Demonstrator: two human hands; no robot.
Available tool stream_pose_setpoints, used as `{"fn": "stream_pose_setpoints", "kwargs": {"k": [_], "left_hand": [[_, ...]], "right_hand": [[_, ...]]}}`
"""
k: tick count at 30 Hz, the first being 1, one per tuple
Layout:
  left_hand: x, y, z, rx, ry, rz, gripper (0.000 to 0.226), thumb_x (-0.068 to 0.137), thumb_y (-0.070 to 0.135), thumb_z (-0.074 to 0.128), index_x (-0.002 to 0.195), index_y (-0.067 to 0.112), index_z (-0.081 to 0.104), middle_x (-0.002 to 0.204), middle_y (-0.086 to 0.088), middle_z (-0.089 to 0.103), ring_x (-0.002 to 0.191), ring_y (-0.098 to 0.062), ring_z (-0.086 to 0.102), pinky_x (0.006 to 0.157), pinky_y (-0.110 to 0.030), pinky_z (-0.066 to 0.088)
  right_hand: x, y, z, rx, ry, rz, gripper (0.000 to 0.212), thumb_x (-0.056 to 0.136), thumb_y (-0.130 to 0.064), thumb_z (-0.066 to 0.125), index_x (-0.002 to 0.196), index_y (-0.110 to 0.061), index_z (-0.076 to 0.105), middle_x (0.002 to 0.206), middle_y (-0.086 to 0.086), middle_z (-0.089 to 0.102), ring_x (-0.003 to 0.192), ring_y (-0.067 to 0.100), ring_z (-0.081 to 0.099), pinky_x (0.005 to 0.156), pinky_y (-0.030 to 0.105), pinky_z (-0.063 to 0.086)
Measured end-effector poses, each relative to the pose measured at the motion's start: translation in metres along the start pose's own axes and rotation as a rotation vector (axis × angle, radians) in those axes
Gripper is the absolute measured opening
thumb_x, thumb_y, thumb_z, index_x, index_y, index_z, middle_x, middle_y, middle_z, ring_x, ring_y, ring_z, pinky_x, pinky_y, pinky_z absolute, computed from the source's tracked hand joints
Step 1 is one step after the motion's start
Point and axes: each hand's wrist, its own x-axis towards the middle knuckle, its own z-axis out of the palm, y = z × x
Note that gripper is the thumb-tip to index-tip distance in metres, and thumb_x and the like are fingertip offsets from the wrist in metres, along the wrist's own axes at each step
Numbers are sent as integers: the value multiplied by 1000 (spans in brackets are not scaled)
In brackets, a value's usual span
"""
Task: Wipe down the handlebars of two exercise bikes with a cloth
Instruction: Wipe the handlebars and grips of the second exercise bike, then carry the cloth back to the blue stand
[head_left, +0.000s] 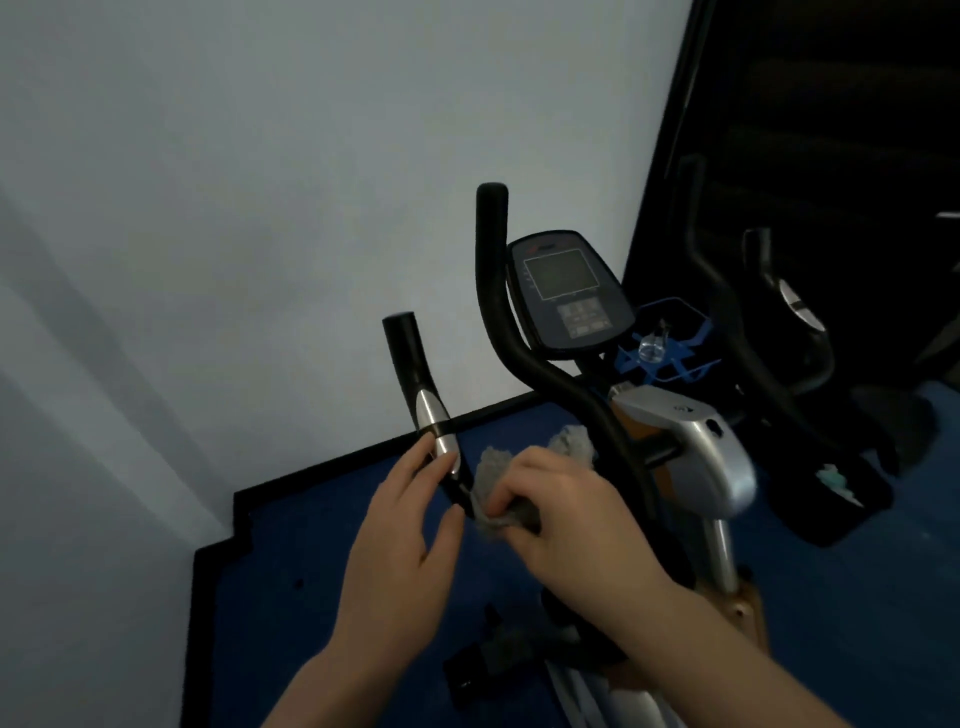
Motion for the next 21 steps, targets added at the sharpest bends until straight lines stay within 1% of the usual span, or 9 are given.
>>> {"fn": "stream_pose_setpoints", "kwargs": {"k": [2,3,6,7,9,11,14,18,21], "left_hand": [[-5,-4,-7,-17,-51,25,47,92,32,50,135,46,39,144,35,27,133,14,22,106,-19,24],[-8,-6,-12,-22,-80,47,45,92,34,49,133,48,40,142,37,28,132,15,23,105,-19,24],[-17,-16,-22,-36,-186,104,40,90,41,47,123,62,38,136,43,30,128,18,24,100,-14,23],[-20,-18,-23,-53,-222,125,39,90,41,47,121,64,38,135,44,31,128,18,26,98,-14,24],[-26,-18,-21,-89,-285,174,39,90,39,48,121,62,40,132,43,35,126,16,30,96,-15,28],[-33,-11,-14,-105,-349,210,36,90,38,48,122,54,45,127,39,43,121,14,38,95,-17,34],[-47,10,-3,-157,-477,287,27,90,39,48,114,49,52,116,34,52,112,10,47,87,-17,41],[-74,47,27,-218,-649,420,23,90,32,51,104,50,55,110,33,54,105,10,51,78,-16,42],[-105,78,54,-237,-762,502,22,90,31,51,107,45,56,110,31,54,106,7,51,81,-17,42]], "right_hand": [[-10,-6,2,-40,26,35,16,77,-8,70,87,-20,66,95,-9,57,92,6,54,78,24,49],[-16,-11,4,-51,70,64,18,75,-6,71,86,-19,67,95,-8,57,92,6,54,79,23,49],[-36,-27,8,-44,221,125,26,69,-1,75,88,-17,69,96,-7,59,92,3,55,81,15,47],[-45,-32,9,-54,260,138,28,68,-1,75,90,-18,69,97,-6,60,94,3,55,82,14,47],[-65,-42,8,-74,331,181,30,69,-2,76,93,-18,69,99,-5,60,95,4,55,84,14,46],[-91,-49,1,-117,394,242,30,69,-3,77,94,-17,69,98,-4,60,95,4,54,84,13,44],[-140,-53,-22,-202,501,400,29,68,-6,79,92,-19,70,97,-6,61,91,5,55,80,15,44],[-212,-56,-52,-286,662,639,26,68,-11,81,88,-20,69,94,-8,59,85,7,56,75,17,44],[-272,-66,-62,-324,715,789,23,70,-15,81,87,-21,67,92,-11,57,84,5,55,74,16,44]]}}
